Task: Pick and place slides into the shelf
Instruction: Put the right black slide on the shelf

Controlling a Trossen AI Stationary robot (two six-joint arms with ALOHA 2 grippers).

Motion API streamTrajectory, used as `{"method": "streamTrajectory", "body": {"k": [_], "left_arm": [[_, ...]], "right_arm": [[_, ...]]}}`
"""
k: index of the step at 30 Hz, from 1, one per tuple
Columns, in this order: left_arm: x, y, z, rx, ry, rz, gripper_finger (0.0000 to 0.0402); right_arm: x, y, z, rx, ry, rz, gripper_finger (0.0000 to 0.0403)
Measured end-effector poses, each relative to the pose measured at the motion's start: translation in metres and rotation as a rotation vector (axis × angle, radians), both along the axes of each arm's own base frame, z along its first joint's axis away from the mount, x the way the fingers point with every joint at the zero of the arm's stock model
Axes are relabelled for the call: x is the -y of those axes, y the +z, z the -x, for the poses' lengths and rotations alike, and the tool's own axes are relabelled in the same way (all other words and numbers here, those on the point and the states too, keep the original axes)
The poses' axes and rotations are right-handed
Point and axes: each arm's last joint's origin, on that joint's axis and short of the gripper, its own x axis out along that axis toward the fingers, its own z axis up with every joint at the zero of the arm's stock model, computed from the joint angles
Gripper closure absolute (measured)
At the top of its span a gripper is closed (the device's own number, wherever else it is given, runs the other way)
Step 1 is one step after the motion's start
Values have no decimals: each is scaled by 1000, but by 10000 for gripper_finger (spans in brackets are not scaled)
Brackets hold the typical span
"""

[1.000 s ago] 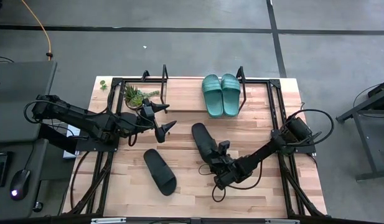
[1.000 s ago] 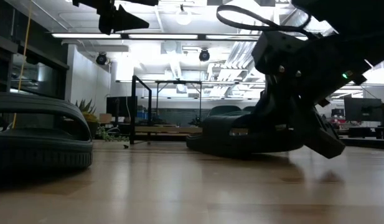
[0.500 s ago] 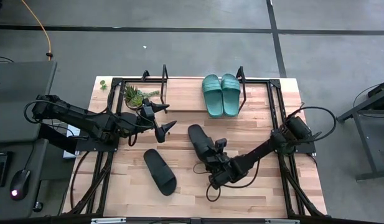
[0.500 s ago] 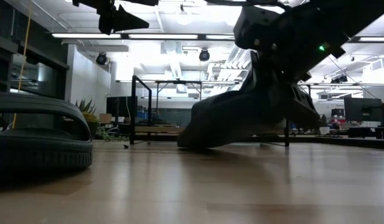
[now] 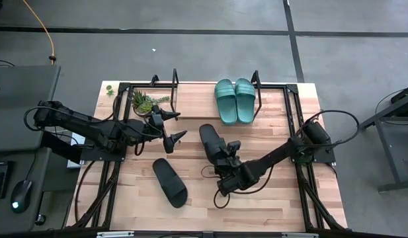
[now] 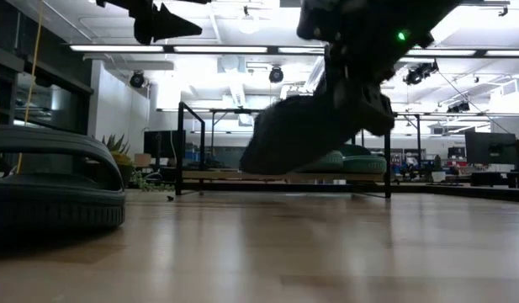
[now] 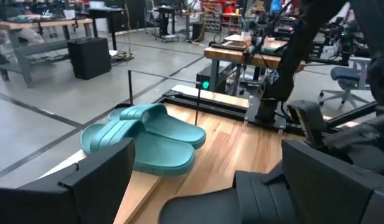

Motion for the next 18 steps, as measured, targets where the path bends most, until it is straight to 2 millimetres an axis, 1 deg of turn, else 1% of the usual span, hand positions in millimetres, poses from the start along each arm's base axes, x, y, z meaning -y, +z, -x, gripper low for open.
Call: {"method": "streamTrajectory", "body": {"k": [7,10,12,14,18], "left_arm": [[1,-1,0,-42,-28,-48,21],[6,0,0,-65,-63,-86,21],[11,4,0,-79,-90,-107,21],[18,8,-2,-97,-113,-130,21],[32,8,-7,-171,-140,-225,21]], "right_arm": [[7,31,5,66,-10,-21,402],[11,43,7,95,-16,-34,402],[15,50,8,114,-24,-47,402],[21,54,8,119,-34,-56,402],[31,54,5,100,-52,-69,402]]}}
